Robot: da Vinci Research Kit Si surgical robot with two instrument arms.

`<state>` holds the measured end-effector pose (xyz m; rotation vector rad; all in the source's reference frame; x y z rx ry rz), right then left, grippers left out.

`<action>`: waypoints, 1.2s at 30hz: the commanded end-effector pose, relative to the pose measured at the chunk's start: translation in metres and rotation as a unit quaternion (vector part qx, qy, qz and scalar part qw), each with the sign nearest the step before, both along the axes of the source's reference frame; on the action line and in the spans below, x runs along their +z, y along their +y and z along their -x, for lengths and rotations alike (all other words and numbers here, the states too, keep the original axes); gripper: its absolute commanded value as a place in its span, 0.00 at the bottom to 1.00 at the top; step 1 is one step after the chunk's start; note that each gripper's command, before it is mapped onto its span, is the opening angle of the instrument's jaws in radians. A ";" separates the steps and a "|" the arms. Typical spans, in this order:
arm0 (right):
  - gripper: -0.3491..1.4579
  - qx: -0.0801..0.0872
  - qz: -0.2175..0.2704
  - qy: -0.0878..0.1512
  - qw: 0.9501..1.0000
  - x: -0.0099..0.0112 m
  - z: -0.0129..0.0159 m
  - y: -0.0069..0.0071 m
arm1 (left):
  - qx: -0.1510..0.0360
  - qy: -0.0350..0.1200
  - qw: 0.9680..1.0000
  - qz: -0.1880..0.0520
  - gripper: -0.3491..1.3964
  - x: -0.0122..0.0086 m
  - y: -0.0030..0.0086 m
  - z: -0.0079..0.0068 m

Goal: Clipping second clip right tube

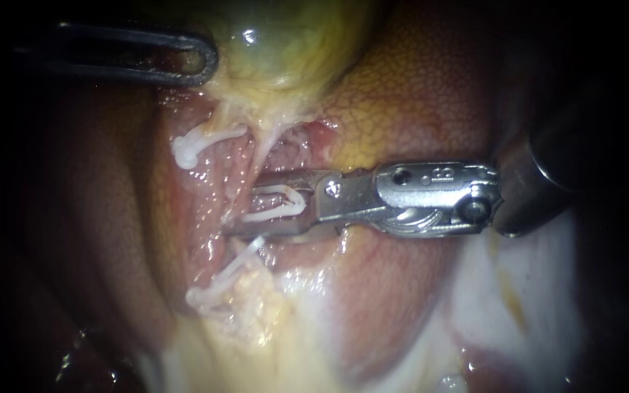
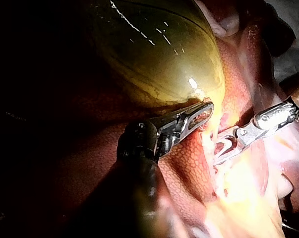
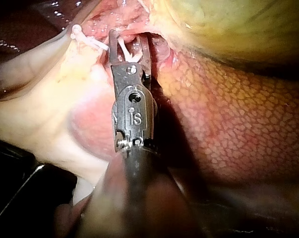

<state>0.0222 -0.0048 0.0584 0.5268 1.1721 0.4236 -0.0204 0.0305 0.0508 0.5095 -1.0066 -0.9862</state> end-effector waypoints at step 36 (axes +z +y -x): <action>0.47 -0.016 -0.009 0.034 0.999 -0.0011 0.0042 -0.0004 | 0.001 0.000 1.000 0.000 0.00 -0.0001 0.0000 -0.0002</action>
